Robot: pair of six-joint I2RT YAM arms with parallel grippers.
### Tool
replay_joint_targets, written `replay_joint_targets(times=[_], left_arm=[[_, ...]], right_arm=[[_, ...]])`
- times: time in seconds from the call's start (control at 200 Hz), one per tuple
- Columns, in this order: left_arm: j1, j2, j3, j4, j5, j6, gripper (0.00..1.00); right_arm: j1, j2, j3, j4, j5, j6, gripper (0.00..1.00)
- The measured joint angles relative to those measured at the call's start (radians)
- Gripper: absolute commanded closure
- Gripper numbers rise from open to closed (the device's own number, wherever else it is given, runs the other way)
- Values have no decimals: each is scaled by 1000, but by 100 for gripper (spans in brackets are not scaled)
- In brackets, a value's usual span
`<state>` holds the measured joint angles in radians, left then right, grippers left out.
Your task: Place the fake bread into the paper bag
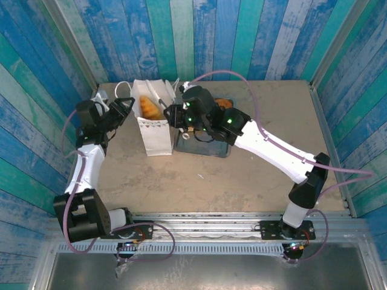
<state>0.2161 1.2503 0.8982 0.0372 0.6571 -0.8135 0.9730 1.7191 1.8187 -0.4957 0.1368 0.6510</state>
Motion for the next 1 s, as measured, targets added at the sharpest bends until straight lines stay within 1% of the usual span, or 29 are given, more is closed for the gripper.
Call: replay_joint_targets(times=[0.18,0.351,0.481,0.616,0.791,0.997], left_arm=[[0,-66,0,-48,-14,15,28],[0,-198,0,-129,-76,59,24],[0,-321,-1,-192,-135,109,18],[0,-453,-10,-252,-211,175,10],[0,-591,-63,-306,-313,242,0],[0,-660,-135,-338,-401,276,6]], right_arm=[[-1,-103,-77,60,-59,-83,44],[-26,-215,-158,82,-124,-128,45],[-82,-306,-234,82,-164,-146,45],[-160,-385,-306,57,-171,-176,45],[-240,-458,-402,-14,-151,-279,44],[-283,-473,-485,-105,-69,-504,42]])
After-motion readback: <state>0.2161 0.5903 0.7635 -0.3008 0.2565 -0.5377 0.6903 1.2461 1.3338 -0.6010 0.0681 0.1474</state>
